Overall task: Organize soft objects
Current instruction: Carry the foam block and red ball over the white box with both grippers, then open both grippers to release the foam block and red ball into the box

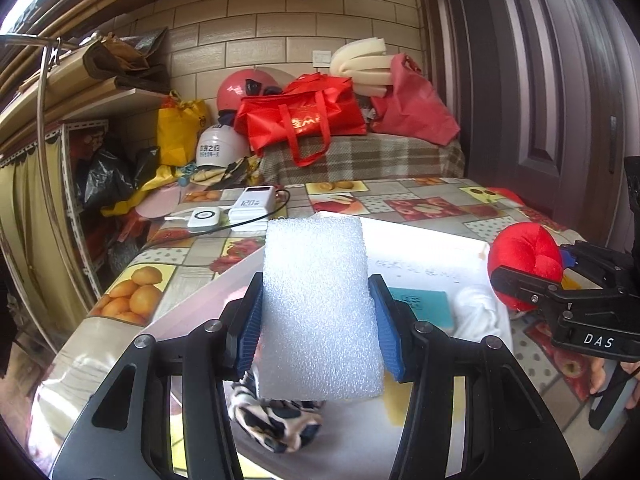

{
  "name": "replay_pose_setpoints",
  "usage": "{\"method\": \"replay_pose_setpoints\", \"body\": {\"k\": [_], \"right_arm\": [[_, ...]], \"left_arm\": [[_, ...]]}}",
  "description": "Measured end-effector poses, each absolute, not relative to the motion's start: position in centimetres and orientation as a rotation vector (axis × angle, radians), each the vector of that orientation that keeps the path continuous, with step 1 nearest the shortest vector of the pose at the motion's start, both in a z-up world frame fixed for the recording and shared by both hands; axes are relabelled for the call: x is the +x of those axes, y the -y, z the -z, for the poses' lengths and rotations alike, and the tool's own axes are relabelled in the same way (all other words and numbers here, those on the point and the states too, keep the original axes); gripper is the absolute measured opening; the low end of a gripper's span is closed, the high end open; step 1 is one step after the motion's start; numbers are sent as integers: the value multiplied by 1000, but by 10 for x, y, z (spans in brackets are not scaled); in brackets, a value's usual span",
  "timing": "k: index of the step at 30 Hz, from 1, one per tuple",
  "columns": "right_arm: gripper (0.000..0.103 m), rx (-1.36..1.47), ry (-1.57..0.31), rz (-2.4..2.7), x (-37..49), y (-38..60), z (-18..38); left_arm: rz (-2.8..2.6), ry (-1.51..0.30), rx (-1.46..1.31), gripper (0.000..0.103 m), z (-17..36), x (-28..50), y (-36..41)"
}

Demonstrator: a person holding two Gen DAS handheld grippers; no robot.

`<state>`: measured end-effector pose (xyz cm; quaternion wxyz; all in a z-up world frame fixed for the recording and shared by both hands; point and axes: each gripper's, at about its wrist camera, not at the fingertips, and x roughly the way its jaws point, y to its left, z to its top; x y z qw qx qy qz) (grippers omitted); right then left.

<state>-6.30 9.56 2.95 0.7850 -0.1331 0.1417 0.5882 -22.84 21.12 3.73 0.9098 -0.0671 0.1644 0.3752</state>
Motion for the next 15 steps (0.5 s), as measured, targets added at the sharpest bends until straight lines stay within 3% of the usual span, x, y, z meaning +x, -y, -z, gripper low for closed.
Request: {"method": "replay_pose_setpoints", "body": {"k": [15], "right_arm": [[63, -253, -402, -1213, -40, -159, -28]], "left_arm": [[-804, -375, -229, 50, -33, -220, -248]]}}
